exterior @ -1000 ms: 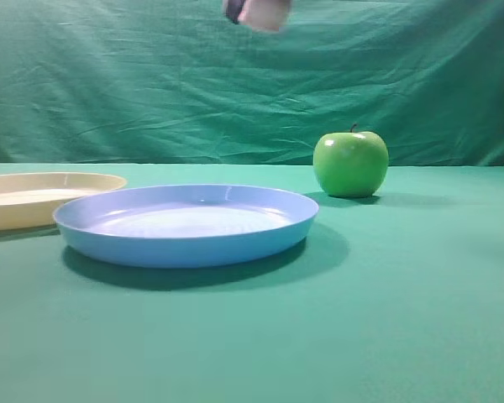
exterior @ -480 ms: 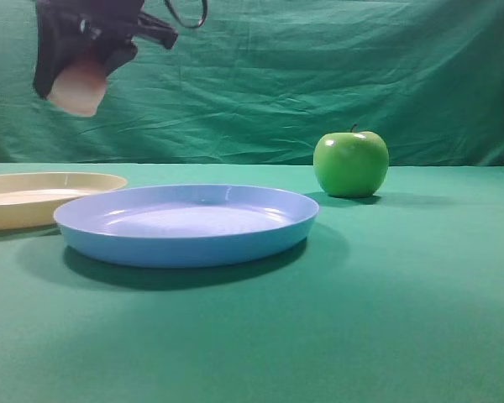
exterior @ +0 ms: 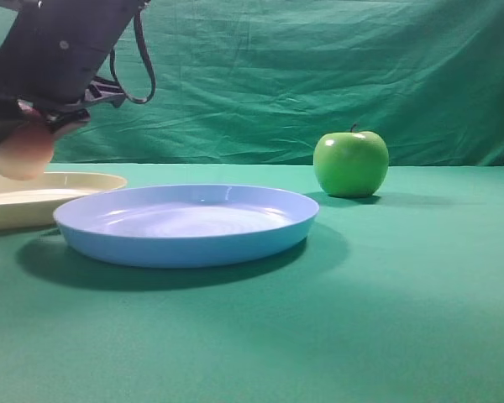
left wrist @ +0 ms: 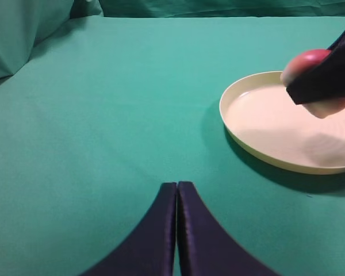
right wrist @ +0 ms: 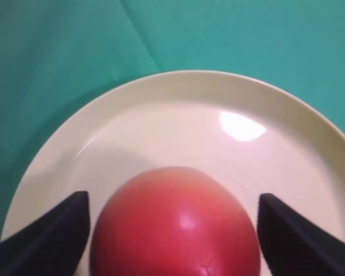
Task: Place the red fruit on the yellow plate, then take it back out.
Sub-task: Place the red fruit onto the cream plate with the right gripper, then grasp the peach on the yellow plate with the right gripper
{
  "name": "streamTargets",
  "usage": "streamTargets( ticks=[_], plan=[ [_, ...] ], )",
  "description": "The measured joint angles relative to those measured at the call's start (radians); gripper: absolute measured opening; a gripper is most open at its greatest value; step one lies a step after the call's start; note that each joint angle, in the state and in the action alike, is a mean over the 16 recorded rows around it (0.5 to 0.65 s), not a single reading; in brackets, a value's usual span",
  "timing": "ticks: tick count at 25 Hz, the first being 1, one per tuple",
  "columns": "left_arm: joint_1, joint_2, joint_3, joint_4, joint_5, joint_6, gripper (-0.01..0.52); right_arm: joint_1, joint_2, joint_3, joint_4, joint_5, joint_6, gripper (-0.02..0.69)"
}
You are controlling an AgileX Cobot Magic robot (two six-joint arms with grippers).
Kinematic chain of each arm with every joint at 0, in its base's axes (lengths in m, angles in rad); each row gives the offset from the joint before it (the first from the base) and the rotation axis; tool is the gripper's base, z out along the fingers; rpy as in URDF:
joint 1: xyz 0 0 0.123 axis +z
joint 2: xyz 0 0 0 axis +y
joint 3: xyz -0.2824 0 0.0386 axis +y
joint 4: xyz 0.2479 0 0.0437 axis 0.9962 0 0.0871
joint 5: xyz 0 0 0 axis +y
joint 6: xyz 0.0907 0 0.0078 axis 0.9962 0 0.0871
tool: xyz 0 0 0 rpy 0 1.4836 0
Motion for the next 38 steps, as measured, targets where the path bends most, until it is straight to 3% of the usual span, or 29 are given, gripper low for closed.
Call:
streamTargets(
  ticks=[4, 7, 11, 19, 23, 30, 38],
  plan=[
    [0.000, 0.000, 0.000, 0.000, 0.000, 0.000, 0.000, -0.009, -0.026, 0.000, -0.020, 0.031, 0.011, 0.636],
    [0.000, 0.000, 0.000, 0.000, 0.000, 0.000, 0.000, -0.024, -0.064, 0.000, -0.035, 0.079, 0.035, 0.608],
    [0.000, 0.000, 0.000, 0.000, 0.000, 0.000, 0.000, -0.057, -0.133, 0.000, -0.052, 0.172, 0.090, 0.478],
    [0.000, 0.000, 0.000, 0.000, 0.000, 0.000, 0.000, -0.159, -0.288, 0.000, -0.076, 0.412, 0.270, 0.145],
    [0.000, 0.000, 0.000, 0.000, 0.000, 0.000, 0.000, -0.200, -0.358, 0.000, -0.102, 0.515, 0.358, 0.032],
    [0.000, 0.000, 0.000, 0.000, 0.000, 0.000, 0.000, -0.234, -0.500, 0.050, -0.151, 0.604, 0.455, 0.000],
    [0.000, 0.000, 0.000, 0.000, 0.000, 0.000, 0.000, -0.235, -0.729, 0.300, -0.193, 0.547, 0.479, 0.000]
  ],
)
